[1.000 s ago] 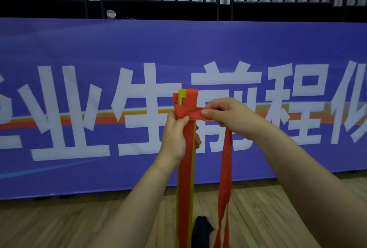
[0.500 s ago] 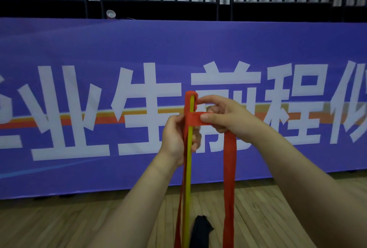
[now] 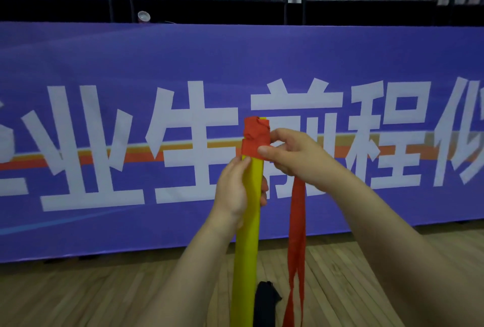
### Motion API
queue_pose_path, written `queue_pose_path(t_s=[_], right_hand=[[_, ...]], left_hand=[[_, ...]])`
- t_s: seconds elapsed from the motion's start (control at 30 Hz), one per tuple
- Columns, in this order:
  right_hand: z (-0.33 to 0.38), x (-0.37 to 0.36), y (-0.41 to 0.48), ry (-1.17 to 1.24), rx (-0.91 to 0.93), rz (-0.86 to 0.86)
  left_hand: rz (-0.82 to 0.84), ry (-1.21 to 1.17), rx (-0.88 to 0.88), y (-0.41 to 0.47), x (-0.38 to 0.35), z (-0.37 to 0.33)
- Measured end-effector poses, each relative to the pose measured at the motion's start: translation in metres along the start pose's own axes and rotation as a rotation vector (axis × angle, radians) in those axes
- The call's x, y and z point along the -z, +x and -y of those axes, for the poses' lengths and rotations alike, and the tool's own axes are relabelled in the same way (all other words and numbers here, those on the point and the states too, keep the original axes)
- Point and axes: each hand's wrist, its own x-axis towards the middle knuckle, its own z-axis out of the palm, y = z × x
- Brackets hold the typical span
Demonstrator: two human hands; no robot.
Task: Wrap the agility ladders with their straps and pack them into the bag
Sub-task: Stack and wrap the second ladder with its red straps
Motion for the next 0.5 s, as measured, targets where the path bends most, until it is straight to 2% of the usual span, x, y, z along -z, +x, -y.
queue_pose_path(t_s=[0.07,0.1,0.23,0.3,0.33,0.4,0.5], right_hand=[[-0.002,0.009,-0.004,0.297,-0.033,0.123],[-0.005,0.01,-0.006,0.37,-0.021,0.154],[-0.002,0.002,-0.006,0.371,0.06,0.262],[0.007,0.001,-0.007,0.334,0.084,0.283],[0.013,0.002,-0.008,0.299,0.076,0.241],[0.018,0.002,-0.007,0.189,0.047,0.066],[0.008,-0.005,-0.004,-0.184,0.05,-0.257]], left_hand=[[0.069,-0.097,0.058,0.002,0.005,-0.006],[0.13,-0.133,0.078,0.003,0.006,-0.008],[0.513,-0.278,0.208,-0.002,0.007,-0.018],[0.641,-0.302,0.266,-0.002,0.006,-0.019],[0.631,-0.27,0.28,-0.001,0.006,-0.018],[0.477,-0.152,0.282,-0.001,0.006,-0.015],[0.214,0.034,0.187,-0.011,0.001,-0.007]])
